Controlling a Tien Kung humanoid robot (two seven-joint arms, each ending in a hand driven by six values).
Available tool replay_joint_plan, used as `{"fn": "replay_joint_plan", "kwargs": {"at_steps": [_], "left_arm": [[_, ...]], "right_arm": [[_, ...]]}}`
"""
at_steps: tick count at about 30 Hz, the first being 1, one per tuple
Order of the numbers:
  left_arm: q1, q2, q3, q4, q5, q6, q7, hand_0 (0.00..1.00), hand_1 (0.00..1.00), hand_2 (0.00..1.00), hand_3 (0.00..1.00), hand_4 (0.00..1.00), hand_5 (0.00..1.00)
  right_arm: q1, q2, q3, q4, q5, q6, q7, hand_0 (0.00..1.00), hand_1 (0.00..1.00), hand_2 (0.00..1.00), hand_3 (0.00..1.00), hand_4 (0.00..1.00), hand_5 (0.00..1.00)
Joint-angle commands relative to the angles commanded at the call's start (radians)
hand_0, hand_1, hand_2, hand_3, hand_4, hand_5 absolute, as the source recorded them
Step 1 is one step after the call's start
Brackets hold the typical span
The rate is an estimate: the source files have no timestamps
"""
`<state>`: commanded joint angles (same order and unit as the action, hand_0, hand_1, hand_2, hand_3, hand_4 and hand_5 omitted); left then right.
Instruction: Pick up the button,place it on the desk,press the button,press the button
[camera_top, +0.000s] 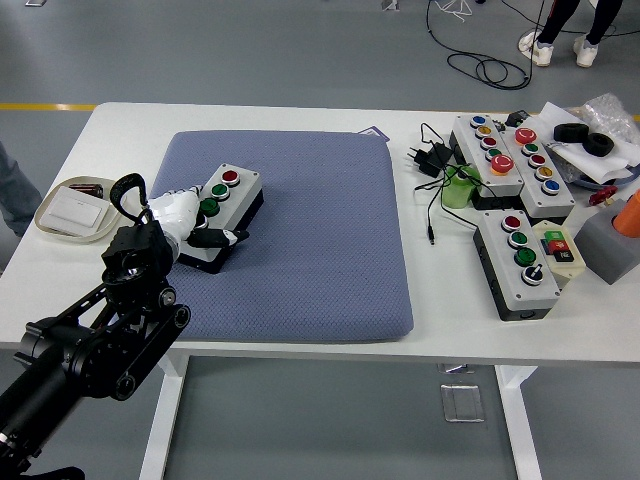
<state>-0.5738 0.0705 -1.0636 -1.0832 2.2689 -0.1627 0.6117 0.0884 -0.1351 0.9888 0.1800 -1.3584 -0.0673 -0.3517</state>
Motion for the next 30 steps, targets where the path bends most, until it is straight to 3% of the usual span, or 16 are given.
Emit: {"fn": "replay_joint_plan", "kwargs": {"at_steps": [2, 3, 8, 9, 14, 15, 20, 21, 26, 27, 30], "left_arm": [[-0.002, 0.001, 0.001, 0.001, 0.000, -0.009, -0.002, 0.708, 0.889, 0.998, 0.998, 0.998, 0.521], [-0.002, 0.001, 0.001, 0.002, 0.000, -0.012, -0.003, 0.556, 0.714, 0.911, 0.998, 0.881, 0.301], [-0.009, 0.004, 0.007, 0.012, 0.000, -0.026, -0.003, 0.556, 0.714, 0.911, 0.998, 0.881, 0.301], [-0.009, 0.004, 0.006, 0.014, 0.000, -0.026, -0.003, 0.515, 0.577, 0.707, 0.998, 0.861, 0.307], [-0.016, 0.011, 0.005, 0.026, 0.000, -0.036, -0.006, 0.515, 0.577, 0.707, 0.998, 0.861, 0.307], [-0.018, 0.015, 0.005, 0.028, 0.000, -0.035, -0.008, 0.521, 0.437, 0.529, 0.973, 0.765, 0.167], [-0.025, 0.032, 0.015, 0.037, 0.000, -0.026, -0.047, 0.521, 0.437, 0.529, 0.973, 0.765, 0.167], [-0.026, 0.034, 0.017, 0.037, 0.000, -0.025, -0.053, 0.125, 0.233, 0.301, 0.765, 0.818, 0.286], [-0.029, 0.047, 0.021, 0.040, 0.000, -0.009, -0.065, 0.125, 0.233, 0.301, 0.765, 0.818, 0.286], [-0.030, 0.051, 0.022, 0.040, 0.000, -0.002, -0.072, 0.167, 0.184, 0.215, 0.591, 0.532, 0.076], [-0.034, 0.060, 0.029, 0.043, 0.000, 0.010, -0.094, 0.167, 0.184, 0.215, 0.591, 0.532, 0.076]], "right_arm": [[0.000, 0.000, 0.001, 0.000, -0.001, 0.000, 0.000, 0.643, 0.462, 0.612, 0.565, 0.309, 0.232], [0.001, 0.000, 0.001, 0.000, -0.002, 0.000, 0.000, 0.643, 0.462, 0.612, 0.565, 0.308, 0.231], [0.000, 0.000, 0.003, 0.000, -0.002, 0.000, 0.000, 0.643, 0.462, 0.612, 0.565, 0.308, 0.231], [0.000, 0.000, 0.003, 0.000, -0.002, 0.000, 0.000, 0.643, 0.461, 0.612, 0.565, 0.308, 0.231], [0.000, 0.000, 0.005, 0.000, -0.004, -0.001, 0.000, 0.643, 0.461, 0.612, 0.565, 0.308, 0.231], [0.000, 0.000, 0.005, 0.000, -0.004, -0.001, 0.000, 0.643, 0.460, 0.613, 0.565, 0.308, 0.230], [0.001, 0.001, 0.006, 0.000, -0.003, -0.002, 0.000, 0.643, 0.460, 0.613, 0.565, 0.308, 0.230], [0.001, 0.001, 0.006, 0.000, -0.002, -0.002, 0.000, 0.642, 0.460, 0.612, 0.564, 0.308, 0.229], [0.000, 0.001, 0.007, 0.000, -0.002, -0.002, -0.001, 0.642, 0.460, 0.612, 0.564, 0.308, 0.229], [0.000, 0.001, 0.008, 0.000, -0.002, -0.002, -0.001, 0.642, 0.460, 0.612, 0.564, 0.308, 0.229], [0.000, 0.001, 0.009, 0.000, -0.003, -0.002, -0.001, 0.640, 0.460, 0.612, 0.565, 0.307, 0.228]]}}
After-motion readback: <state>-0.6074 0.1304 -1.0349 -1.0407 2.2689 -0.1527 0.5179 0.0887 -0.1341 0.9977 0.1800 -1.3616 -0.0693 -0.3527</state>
